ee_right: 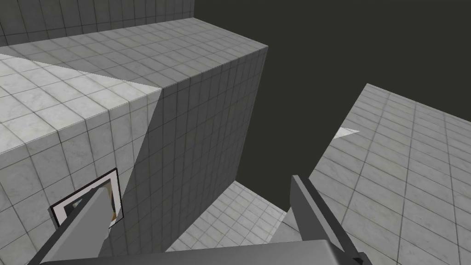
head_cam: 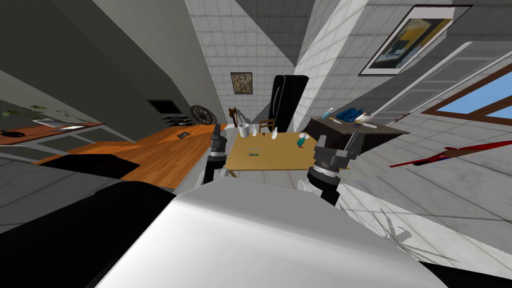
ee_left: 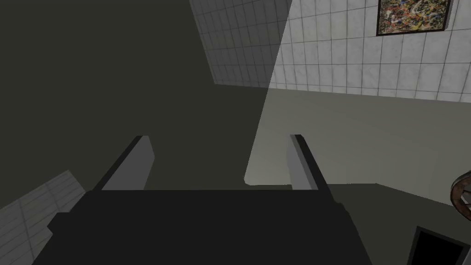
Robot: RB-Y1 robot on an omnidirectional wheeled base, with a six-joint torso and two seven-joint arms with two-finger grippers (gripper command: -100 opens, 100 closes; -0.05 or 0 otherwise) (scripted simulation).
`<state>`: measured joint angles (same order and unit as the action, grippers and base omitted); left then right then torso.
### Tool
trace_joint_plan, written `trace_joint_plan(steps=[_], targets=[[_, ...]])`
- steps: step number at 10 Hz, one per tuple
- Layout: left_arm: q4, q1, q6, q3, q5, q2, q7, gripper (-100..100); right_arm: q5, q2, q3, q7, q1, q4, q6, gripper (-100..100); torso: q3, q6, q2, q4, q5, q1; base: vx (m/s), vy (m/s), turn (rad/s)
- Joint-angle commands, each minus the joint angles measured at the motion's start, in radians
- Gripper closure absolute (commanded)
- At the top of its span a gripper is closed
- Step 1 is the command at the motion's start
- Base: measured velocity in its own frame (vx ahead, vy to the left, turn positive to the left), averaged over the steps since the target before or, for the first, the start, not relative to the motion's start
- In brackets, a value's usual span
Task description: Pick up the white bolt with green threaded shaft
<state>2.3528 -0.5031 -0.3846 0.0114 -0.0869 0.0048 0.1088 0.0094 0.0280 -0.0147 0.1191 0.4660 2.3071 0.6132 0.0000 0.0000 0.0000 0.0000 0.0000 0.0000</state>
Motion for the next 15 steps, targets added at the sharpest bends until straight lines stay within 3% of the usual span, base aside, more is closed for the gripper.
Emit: trace_joint_plan(steps=[1,5,9,11,14,15], targets=[[-0.037,0.021,0.022,0.007,0.017,0.047,-0.011,-100,0.0,0.0,0.0,0.0,0.0,0.0,0.0,0,0.0,0.0,0.0,0.0,0.0,0.0,-0.015,0.007,-0.055],[-0.152,0.089,0.096,0.027,0.074,0.137,-0.046,-100,0.0,0.0,0.0,0.0,0.0,0.0,0.0,0,0.001,0.0,0.002,0.0,0.001,0.003,-0.031,0.034,-0.077],[-0.249,0.137,0.147,0.04,0.113,0.181,-0.07,-100,0.0,0.0,0.0,0.0,0.0,0.0,0.0,0,0.001,0.0,0.001,0.0,0.0,0.002,-0.019,0.02,-0.059],[-0.325,0.19,0.2,0.053,0.156,0.223,-0.098,-100,0.0,0.0,0.0,0.0,0.0,0.0,0.0,0,0.0,0.0,0.001,0.0,0.0,0.002,-0.022,0.023,-0.108],[-0.403,0.219,0.235,0.059,0.179,0.243,-0.112,-100,0.0,0.0,0.0,0.0,0.0,0.0,0.0,0,0.001,0.0,0.001,0.0,0.0,0.001,-0.024,0.012,-0.054],[-0.432,0.248,0.267,0.066,0.203,0.264,-0.127,-100,0.0,0.0,0.0,0.0,0.0,0.0,0.0,0,0.001,0.0,0.001,0.0,0.0,0.001,-0.022,0.002,-0.109]])
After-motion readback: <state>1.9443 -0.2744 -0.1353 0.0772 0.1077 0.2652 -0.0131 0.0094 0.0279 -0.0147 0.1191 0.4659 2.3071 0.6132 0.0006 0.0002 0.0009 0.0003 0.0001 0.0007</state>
